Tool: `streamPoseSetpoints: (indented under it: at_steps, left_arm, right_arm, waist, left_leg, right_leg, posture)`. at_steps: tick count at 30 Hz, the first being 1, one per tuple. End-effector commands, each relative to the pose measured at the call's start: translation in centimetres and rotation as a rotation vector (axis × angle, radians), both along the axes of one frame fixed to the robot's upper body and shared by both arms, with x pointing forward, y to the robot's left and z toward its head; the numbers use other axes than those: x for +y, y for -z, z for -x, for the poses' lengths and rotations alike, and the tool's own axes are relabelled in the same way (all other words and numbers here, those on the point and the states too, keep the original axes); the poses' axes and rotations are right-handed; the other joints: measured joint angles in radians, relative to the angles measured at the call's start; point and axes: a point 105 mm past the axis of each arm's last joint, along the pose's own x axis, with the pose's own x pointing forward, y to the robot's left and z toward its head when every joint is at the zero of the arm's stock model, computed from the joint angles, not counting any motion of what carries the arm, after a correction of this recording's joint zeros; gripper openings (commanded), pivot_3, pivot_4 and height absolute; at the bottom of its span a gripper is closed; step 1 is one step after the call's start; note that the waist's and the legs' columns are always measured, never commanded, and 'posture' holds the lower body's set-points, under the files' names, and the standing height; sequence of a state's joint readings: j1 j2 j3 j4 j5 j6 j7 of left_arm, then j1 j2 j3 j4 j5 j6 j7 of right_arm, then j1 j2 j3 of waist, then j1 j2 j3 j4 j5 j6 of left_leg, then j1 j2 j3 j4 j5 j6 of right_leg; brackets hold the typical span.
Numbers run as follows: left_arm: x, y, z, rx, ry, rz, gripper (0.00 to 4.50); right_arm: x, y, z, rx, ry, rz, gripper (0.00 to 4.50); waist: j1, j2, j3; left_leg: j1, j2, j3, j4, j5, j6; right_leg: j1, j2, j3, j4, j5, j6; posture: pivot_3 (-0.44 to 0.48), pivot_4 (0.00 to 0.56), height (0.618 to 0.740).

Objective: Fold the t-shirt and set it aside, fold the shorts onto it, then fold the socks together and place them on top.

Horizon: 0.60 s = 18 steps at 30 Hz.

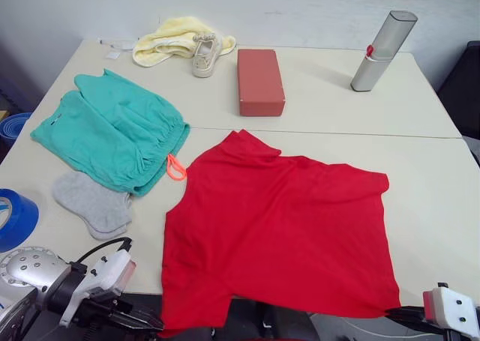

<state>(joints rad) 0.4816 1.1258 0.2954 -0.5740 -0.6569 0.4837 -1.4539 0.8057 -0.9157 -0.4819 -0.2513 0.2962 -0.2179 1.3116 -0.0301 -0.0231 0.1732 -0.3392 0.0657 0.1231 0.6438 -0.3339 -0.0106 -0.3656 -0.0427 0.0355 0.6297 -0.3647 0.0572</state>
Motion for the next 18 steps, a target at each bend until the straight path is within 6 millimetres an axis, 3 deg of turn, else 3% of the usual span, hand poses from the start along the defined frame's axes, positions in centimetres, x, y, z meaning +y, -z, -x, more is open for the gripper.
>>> streamPoseSetpoints:
  at_steps: [1,5,14,18]
  left_arm:
    - [-0.2,-0.1,-1.2,-0.082,-0.022,0.005,0.01]
    - [0.2,0.0,-3.1,-0.128,-0.078,0.003,0.01]
    - [1.0,0.2,-3.8,-0.069,-0.110,-0.030,0.01]
    - [1.1,-0.4,-5.2,-0.074,-0.182,-0.008,0.01]
  right_arm:
    - [0.1,-0.7,-0.8,-0.048,0.012,-0.004,0.00]
    - [0.3,-0.9,-1.3,-0.041,0.038,-0.021,0.00]
    - [1.4,-1.8,-1.2,0.028,0.082,-0.082,0.00]
    - [1.4,-2.5,-1.7,0.057,0.132,-0.107,0.00]
  waist:
    - [0.000,0.001,0.001]
    - [0.001,0.003,0.002]
    - [-0.001,0.004,0.003]
    - [0.000,0.006,0.004]
  left_leg:
    - [0.000,0.000,0.000,0.000,0.000,0.000]
    - [0.003,0.000,0.000,0.001,-0.001,0.001]
    - [0.003,0.000,-0.001,0.000,-0.002,0.000]
    - [0.003,0.000,-0.001,0.000,-0.003,0.000]
  right_leg:
    - [0.001,0.000,0.000,0.000,0.000,0.000]
    - [0.006,0.000,0.000,-0.002,0.000,0.000]
    - [0.005,0.000,-0.001,-0.002,0.001,0.002]
    - [0.004,0.000,-0.001,-0.002,0.001,0.002]
  posture:
    - [0.000,0.150,0.740]
    - [0.000,0.150,0.740]
    - [0.000,0.150,0.740]
    - [0.000,0.150,0.740]
